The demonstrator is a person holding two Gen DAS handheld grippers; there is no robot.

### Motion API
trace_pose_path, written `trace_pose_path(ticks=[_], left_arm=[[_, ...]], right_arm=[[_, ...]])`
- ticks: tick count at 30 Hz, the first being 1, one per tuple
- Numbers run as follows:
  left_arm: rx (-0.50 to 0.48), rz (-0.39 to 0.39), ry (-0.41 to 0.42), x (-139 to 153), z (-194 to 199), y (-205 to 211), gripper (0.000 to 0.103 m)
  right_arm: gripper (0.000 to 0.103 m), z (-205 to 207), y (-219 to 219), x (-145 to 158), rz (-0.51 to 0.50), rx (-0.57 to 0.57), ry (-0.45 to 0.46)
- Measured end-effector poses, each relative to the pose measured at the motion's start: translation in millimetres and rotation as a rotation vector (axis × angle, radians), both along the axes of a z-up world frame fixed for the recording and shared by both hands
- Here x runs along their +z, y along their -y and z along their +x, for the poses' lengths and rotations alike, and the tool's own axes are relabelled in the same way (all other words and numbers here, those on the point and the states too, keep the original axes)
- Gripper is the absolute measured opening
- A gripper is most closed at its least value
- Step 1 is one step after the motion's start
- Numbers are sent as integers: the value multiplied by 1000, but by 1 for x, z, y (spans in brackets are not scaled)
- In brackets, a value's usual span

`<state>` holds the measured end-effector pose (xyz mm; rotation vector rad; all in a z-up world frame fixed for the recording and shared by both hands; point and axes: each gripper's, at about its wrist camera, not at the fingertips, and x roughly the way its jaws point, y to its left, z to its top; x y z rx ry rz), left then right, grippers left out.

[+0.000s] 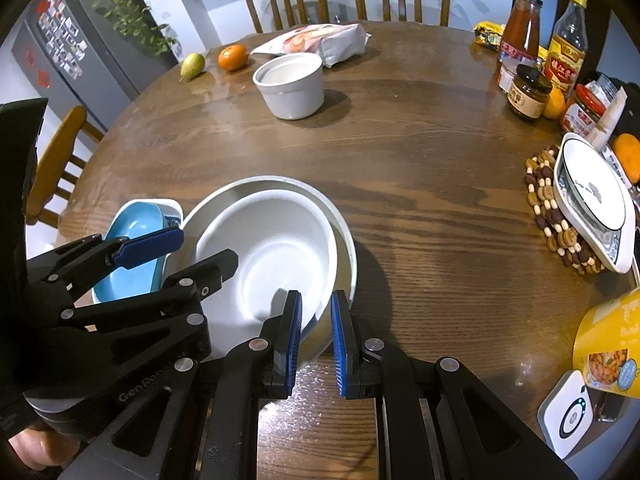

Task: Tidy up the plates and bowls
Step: 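Lower the held bowl down inside the large white bowl, then open both tools and release the nested bowl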

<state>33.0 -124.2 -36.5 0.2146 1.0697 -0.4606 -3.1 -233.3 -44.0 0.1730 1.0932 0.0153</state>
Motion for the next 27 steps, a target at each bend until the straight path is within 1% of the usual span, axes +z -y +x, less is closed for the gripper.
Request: trace_pose_path(ticks=[5,7,8,9,10,13,15,18,26,27], left_arm=[[7,-12,5,3,0,-2,49],[15,-22,8,7,1,-5,51],[19,-25,11,8,1,-6,54],[27,-29,16,10,1,-8,58],[32,-32,20,12,1,-9,61],[53,-44,32,18,3,-15,65],[67,-45,36,20,4,-17,71],[82,-51,37,23,5,-21,77],[91,-46,41,26,5,-25,78],[92,-45,45,28,6,-25,79]], right_arm=[[13,-3,1,6,12,-4,25],[13,-5,3,10,16,-8,40],[13,-5,3,12,19,-11,46],[13,-6,4,13,22,-13,51],[13,-6,6,14,26,-18,56],[13,-7,9,16,41,-31,67],[13,-8,11,17,51,-34,69],[13,-11,12,17,70,-34,73],[13,-13,20,23,101,-52,87],[15,-12,21,25,102,-58,88]])
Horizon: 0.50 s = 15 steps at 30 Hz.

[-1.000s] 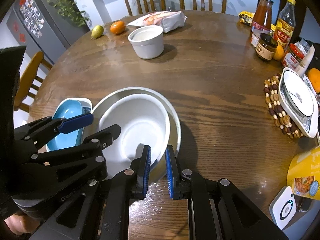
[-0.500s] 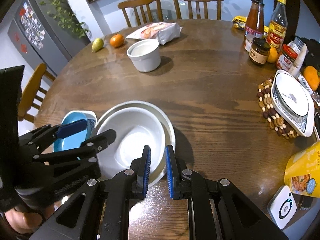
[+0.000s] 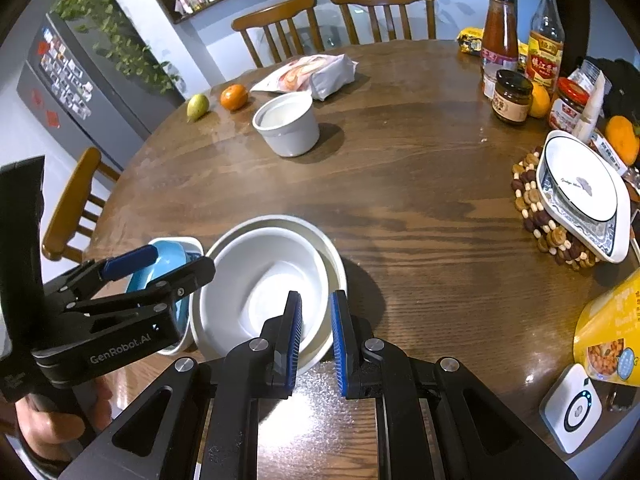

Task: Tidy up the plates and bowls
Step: 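Open both tools and release the nested bowl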

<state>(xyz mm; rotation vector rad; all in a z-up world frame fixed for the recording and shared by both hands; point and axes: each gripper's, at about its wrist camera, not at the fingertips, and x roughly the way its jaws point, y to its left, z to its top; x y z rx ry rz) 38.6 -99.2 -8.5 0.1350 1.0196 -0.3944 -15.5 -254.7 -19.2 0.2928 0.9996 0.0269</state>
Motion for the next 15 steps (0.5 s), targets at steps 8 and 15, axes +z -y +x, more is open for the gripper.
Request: trace_pose_path(ticks=[8,15], left_arm=[[3,-1,37,14,3,-2,86],[5,3,67,25,9,-4,92]], right_arm=[[52,-3,12,18,22,-47,62],[60,-1,18,36,39,-59,118]])
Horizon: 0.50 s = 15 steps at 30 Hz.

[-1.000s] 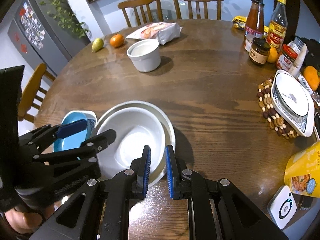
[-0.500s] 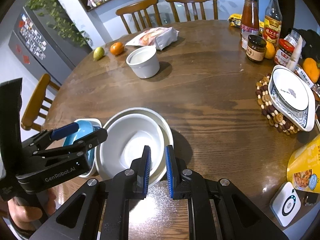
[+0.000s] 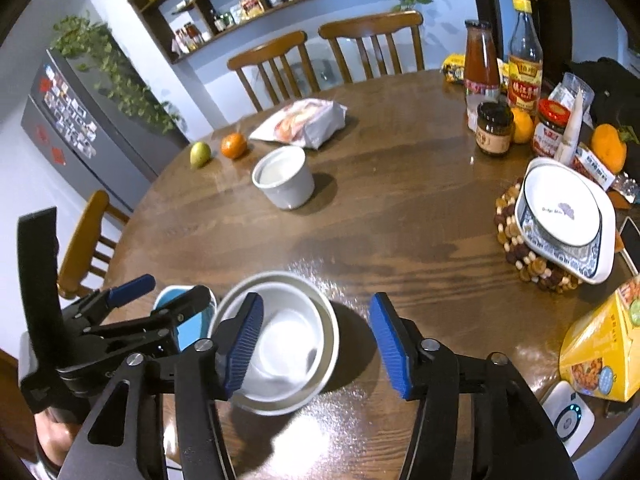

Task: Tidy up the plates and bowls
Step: 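Move both tools to the small white ramekin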

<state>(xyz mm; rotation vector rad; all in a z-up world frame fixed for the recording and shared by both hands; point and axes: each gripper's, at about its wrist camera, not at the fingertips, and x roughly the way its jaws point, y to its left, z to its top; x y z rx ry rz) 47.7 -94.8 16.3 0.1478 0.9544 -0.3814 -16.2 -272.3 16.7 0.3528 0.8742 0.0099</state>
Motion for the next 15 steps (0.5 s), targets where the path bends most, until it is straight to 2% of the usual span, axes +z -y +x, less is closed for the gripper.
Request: trace_pose_path(ticks=[2,7,11,15], left_arm=[[2,-1,7,3,2,-1,98],[-9,-2,22,8,8,-1,100],[-8,10,15,6,13,0,102],[1,16,2,3,20,-3,102]], right_arm=[[62,2,0,5,-1,4,13],[69,9,-4,10,2,30,11],[69,17,-3,5,42,51,-21],[69,22,0,3,32,43,-36]])
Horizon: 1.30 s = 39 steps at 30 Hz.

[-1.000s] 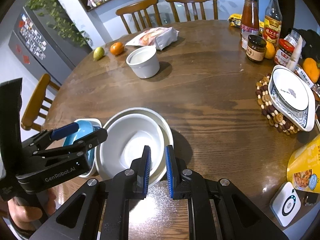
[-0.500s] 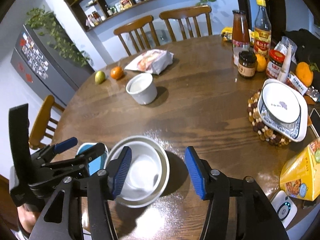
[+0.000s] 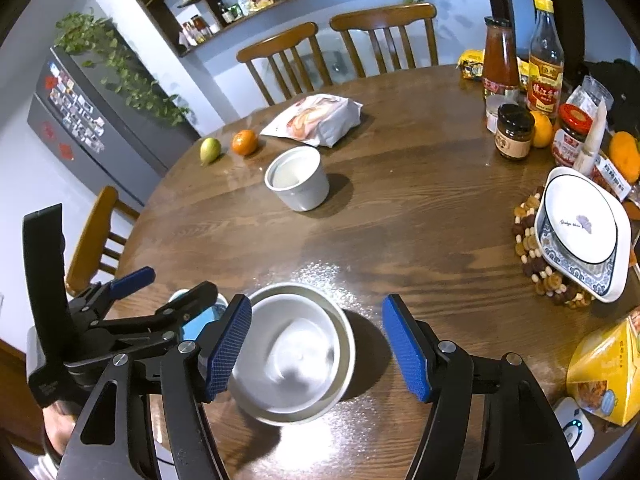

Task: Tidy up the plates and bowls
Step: 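Move both tools to the small white ramekin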

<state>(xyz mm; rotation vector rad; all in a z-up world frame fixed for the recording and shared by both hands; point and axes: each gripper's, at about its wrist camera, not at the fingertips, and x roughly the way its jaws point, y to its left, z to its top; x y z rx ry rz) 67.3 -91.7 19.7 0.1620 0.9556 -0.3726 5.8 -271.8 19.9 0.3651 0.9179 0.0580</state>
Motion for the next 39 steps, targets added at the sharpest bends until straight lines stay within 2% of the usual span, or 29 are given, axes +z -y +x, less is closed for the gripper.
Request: trace_pose_path(ticks=[8,19,27,32,35,39], left_arm=[[-1,8,19,9,18,0,102],[-29,16,99,42,49,8,102],[3,-9,118,61,91,4,102],[41,-2,85,48,123,6,102],[68,24,65,32,135,9,102],[56,48,25,6,148,16,102]], right_arm=[[69,13,0,9,-42,-2,-1],[69,45,1,48,-122,-14,70],[69,81,-1,62,-147,-19,76],[69,110,-3,60,-157,-4,59],[69,131,-2,49,-152,-5,28],[69,157,2,26,-116,-9,-31]])
